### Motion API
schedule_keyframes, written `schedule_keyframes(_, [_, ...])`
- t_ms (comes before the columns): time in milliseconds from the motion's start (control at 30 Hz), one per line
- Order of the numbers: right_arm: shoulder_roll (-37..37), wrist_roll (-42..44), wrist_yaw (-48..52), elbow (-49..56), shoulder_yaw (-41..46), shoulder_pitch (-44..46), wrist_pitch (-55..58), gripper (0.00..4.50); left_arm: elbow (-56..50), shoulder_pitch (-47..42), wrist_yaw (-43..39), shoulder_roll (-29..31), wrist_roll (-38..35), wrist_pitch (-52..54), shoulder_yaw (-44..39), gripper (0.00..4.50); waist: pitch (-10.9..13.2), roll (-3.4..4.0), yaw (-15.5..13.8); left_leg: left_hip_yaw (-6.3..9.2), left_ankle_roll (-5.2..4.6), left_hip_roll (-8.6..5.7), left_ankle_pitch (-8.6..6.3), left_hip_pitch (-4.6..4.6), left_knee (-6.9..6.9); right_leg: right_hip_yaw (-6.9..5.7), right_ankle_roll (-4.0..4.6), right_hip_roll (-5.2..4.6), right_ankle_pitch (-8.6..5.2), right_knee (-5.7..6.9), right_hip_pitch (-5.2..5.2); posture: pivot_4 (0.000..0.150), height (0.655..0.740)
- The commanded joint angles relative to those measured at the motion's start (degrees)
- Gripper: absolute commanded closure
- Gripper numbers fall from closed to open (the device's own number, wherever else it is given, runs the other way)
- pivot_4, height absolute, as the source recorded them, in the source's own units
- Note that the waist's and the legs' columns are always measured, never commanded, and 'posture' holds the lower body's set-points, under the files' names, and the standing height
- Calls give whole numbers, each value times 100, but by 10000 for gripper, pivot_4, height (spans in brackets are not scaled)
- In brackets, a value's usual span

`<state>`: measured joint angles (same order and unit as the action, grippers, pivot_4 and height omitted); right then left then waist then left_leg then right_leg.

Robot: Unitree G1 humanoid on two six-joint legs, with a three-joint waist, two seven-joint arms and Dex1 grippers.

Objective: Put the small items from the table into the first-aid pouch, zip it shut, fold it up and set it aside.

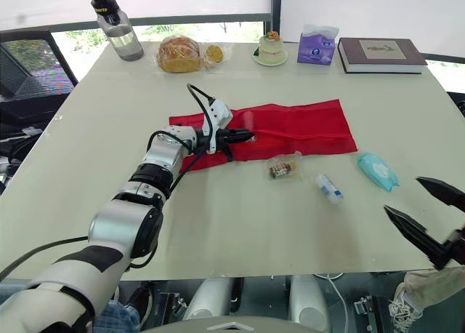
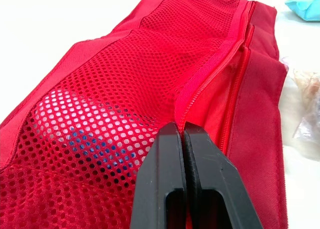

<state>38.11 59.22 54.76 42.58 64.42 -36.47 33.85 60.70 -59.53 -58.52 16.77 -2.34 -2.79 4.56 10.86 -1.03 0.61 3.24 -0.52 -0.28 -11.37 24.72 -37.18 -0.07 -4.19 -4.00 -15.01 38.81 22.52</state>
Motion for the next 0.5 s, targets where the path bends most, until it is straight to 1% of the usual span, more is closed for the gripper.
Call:
schedule_keyframes(33, [143,505,45,173,548,-330,51,615,55,-232,37,2,12,-125,-74,45000,1,0,-2,0,0,0,0,-1,0,0,-1,-1,-1,0,0,1500,7332])
schedule_keyframes(133, [363,642,-89,162,628,-422,65,615,118,-302,45,-19,26,-155,-79,45000,0,0,-3,-1,0,0,0,1,0,0,-2,-3,-1,-1,0,1500,7332])
schedule_keyframes(200, [492,589,-230,183,409,-297,25,615,115,-310,49,-36,39,-158,-79,45000,1,-1,1,-5,0,0,0,1,0,2,-2,-4,-1,-5,0,1500,7332])
schedule_keyframes(300, [693,73,-308,93,-146,-104,-50,615,-17,-260,40,-29,146,-228,15,45000,2,-4,-18,-3,0,0,0,3,0,0,-2,-3,-1,-5,0,1500,7332])
schedule_keyframes(367, [877,-331,-224,-23,-549,-57,-71,615,-110,-248,9,-74,87,-147,-24,45000,2,-4,-27,-4,0,-2,0,4,0,0,-2,-4,-1,-5,2,1500,7332])
schedule_keyframes(500, [931,-1063,-397,-133,-1429,416,-390,615,-170,-261,9,-113,53,-79,-50,45000,2,-5,-44,-4,0,-5,0,8,0,0,-1,-4,-1,-8,3,1500,7332])
